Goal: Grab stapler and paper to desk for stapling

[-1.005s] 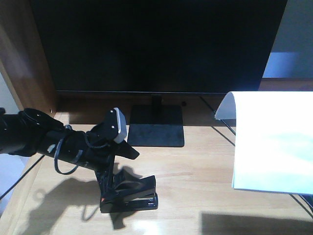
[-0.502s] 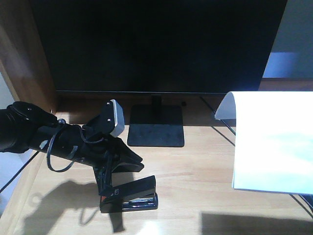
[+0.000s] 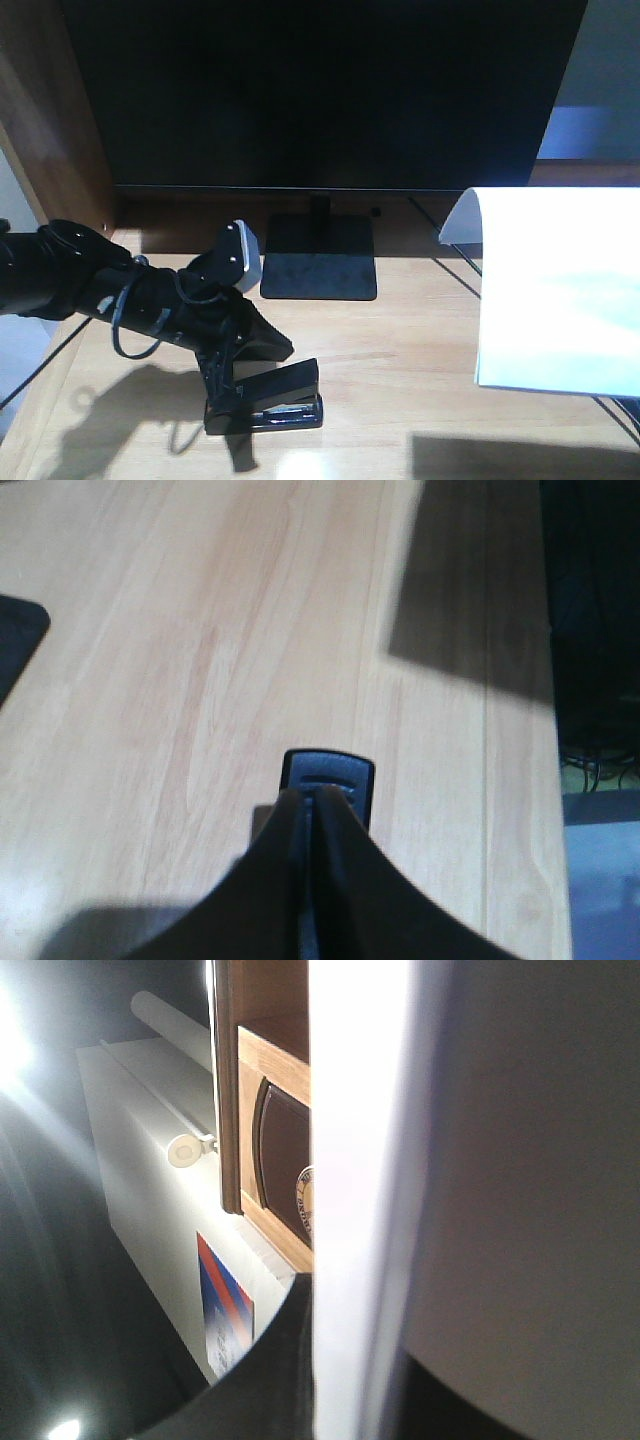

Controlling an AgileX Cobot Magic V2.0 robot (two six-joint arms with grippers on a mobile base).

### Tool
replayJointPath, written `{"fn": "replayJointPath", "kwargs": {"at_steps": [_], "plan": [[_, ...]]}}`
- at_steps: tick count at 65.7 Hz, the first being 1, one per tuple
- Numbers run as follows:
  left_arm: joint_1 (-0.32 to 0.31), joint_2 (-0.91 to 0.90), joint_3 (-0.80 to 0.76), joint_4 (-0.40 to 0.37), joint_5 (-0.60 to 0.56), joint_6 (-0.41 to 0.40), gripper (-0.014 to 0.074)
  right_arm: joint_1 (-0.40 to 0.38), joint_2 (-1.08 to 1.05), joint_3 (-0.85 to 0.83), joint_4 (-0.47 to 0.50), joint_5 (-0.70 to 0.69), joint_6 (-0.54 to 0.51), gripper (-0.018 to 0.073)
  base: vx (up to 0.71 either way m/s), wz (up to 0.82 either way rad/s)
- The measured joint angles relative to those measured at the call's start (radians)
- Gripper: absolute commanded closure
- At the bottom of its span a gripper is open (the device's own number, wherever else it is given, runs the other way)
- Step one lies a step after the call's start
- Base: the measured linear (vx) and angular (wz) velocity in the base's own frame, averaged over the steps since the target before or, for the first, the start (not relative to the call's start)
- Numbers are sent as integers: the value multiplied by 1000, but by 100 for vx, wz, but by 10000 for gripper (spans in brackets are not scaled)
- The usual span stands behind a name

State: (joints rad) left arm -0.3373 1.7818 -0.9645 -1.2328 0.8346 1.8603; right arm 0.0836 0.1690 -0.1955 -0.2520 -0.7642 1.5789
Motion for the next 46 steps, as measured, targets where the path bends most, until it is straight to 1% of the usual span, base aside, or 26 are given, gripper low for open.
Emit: {"fn": "replayJointPath", "kwargs": {"at_steps": [16, 46], "plan": [[-6, 65, 0, 1, -13, 0, 603, 0, 0, 0, 0, 0, 0, 561, 0, 0], [-6, 70, 0, 1, -14, 0, 603, 0, 0, 0, 0, 0, 0, 561, 0, 0]]}}
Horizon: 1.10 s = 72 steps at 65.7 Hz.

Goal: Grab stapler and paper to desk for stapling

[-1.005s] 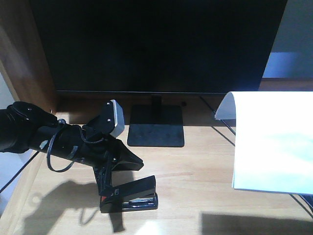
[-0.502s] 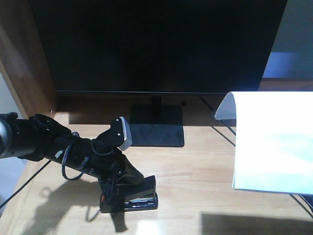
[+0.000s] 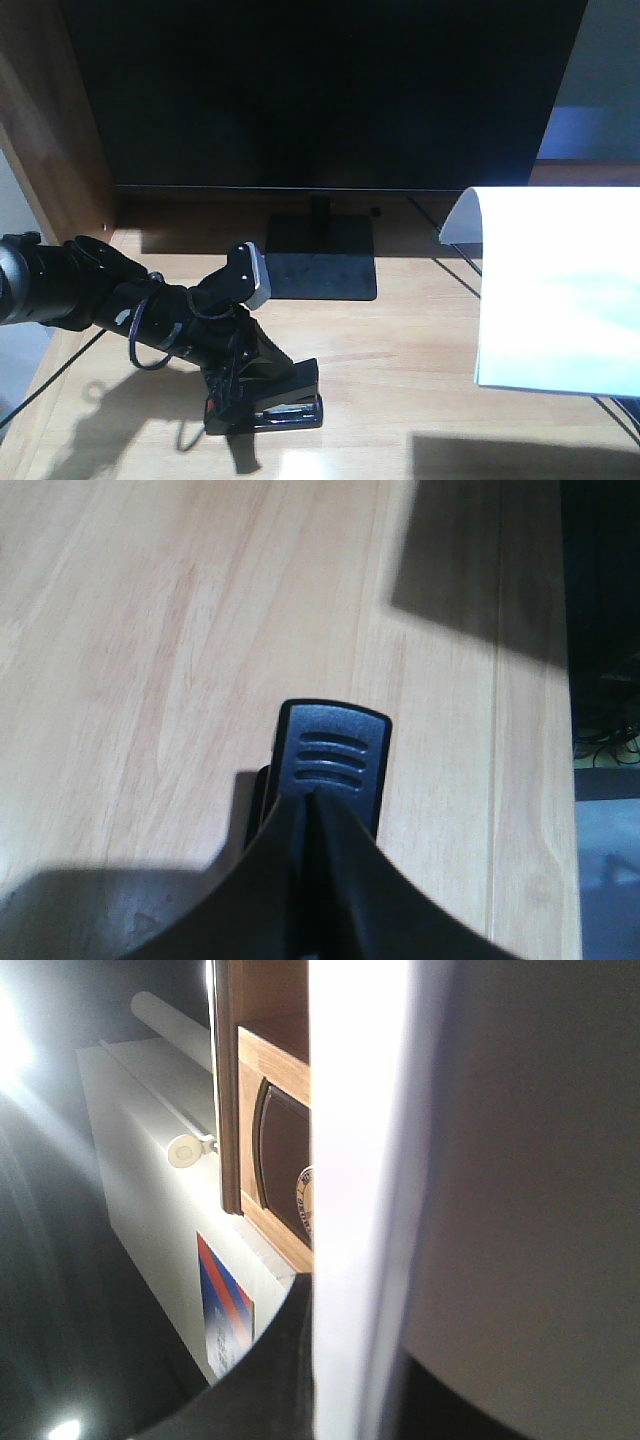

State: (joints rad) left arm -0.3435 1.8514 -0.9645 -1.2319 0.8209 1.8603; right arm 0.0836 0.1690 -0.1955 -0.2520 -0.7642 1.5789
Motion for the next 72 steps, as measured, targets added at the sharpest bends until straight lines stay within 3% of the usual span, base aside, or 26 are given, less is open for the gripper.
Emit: {"fn": "replayJointPath", "kwargs": {"at_steps": [72], "plan": [[0, 0, 0, 0, 0, 0, 603, 0, 0, 0, 18, 15, 0, 561, 0, 0]]}}
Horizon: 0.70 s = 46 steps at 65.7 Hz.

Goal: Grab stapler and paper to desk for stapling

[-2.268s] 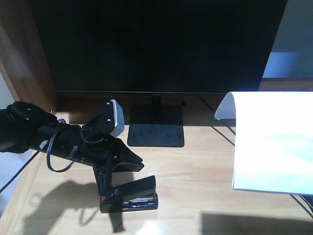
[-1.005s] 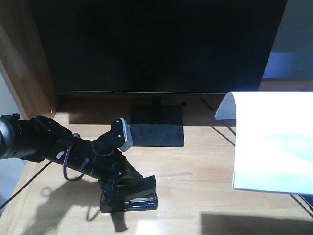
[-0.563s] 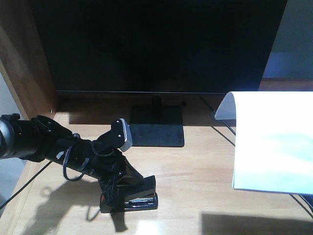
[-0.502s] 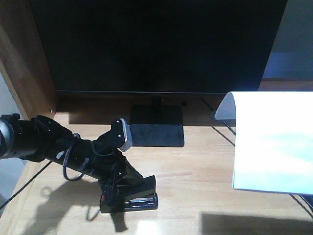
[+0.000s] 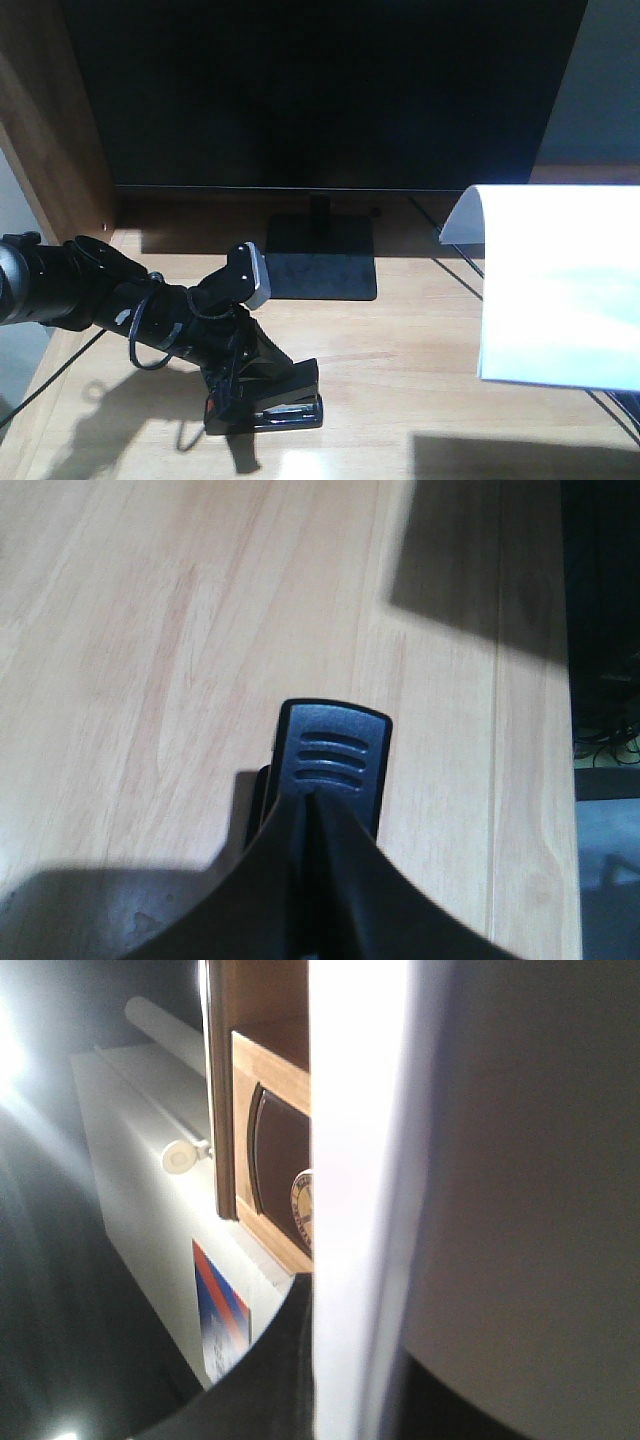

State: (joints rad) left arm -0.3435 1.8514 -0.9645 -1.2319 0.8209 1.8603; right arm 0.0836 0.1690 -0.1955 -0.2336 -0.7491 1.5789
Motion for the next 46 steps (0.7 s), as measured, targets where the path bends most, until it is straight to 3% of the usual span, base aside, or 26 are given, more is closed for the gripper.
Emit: {"fn": "replayJointPath", "kwargs": {"at_steps": [28, 46], "plan": [[0, 0, 0, 0, 0, 0, 603, 0, 89, 0, 175, 36, -82, 561, 0, 0], [0, 0, 0, 0, 0, 0, 603, 0, 411, -2, 175, -174, -80, 561, 0, 0]]}}
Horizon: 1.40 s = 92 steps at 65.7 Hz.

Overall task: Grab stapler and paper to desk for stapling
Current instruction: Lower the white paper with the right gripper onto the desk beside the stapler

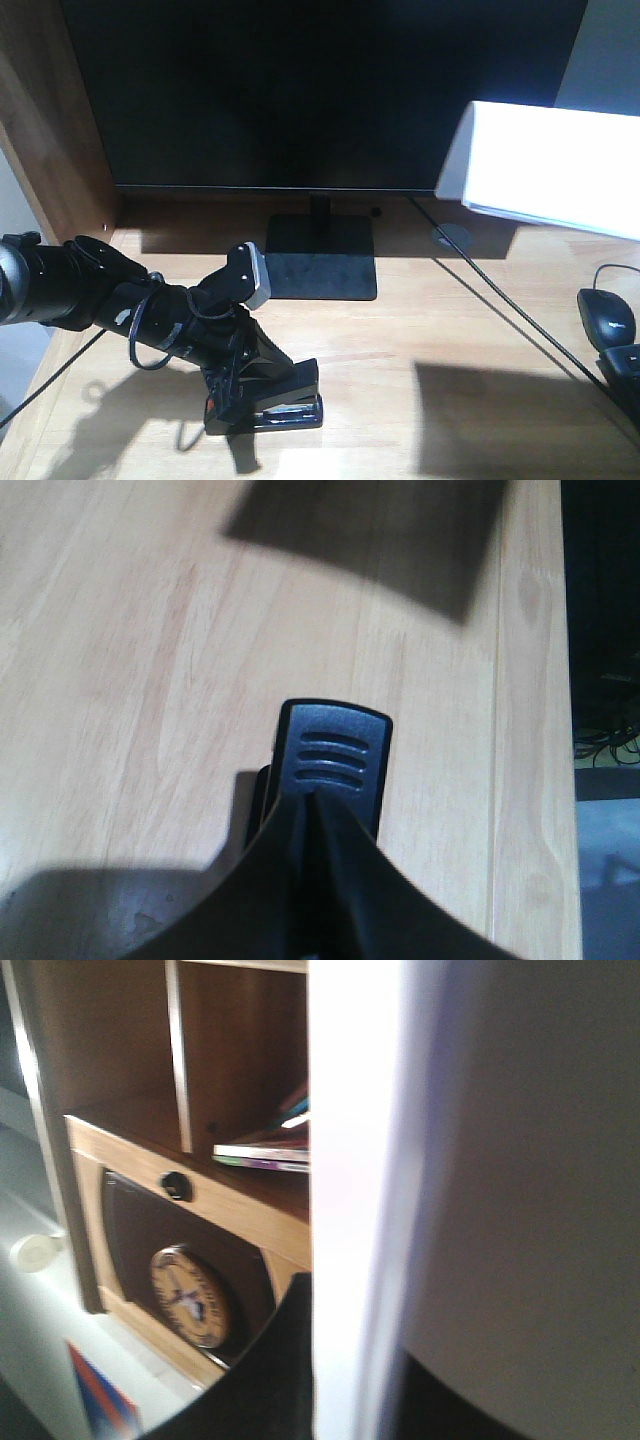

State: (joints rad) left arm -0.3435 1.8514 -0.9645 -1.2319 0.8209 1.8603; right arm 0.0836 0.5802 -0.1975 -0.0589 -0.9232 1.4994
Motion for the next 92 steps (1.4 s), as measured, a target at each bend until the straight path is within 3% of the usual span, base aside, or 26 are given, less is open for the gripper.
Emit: {"fn": "replayJointPath", "kwargs": {"at_steps": [16, 37, 44, 57, 69, 92], "plan": [[0, 0, 0, 0, 0, 0, 603, 0, 312, -73, -146, -93, 48, 561, 0, 0], [0, 0, 0, 0, 0, 0, 603, 0, 568, -101, -149, -177, 51, 561, 0, 0], [0, 0, 0, 0, 0, 0, 603, -27, 635, -101, -207, -191, 75, 561, 0, 0], [0, 0, 0, 0, 0, 0, 603, -251, 750, -103, -510, -215, 236, 561, 0, 0], [0, 0, 0, 0, 0, 0, 603, -429, 818, -105, -895, -215, 346, 561, 0, 0], [0, 0, 0, 0, 0, 0, 603, -463, 872, -110, -1362, -225, 360, 561, 0, 0]]}}
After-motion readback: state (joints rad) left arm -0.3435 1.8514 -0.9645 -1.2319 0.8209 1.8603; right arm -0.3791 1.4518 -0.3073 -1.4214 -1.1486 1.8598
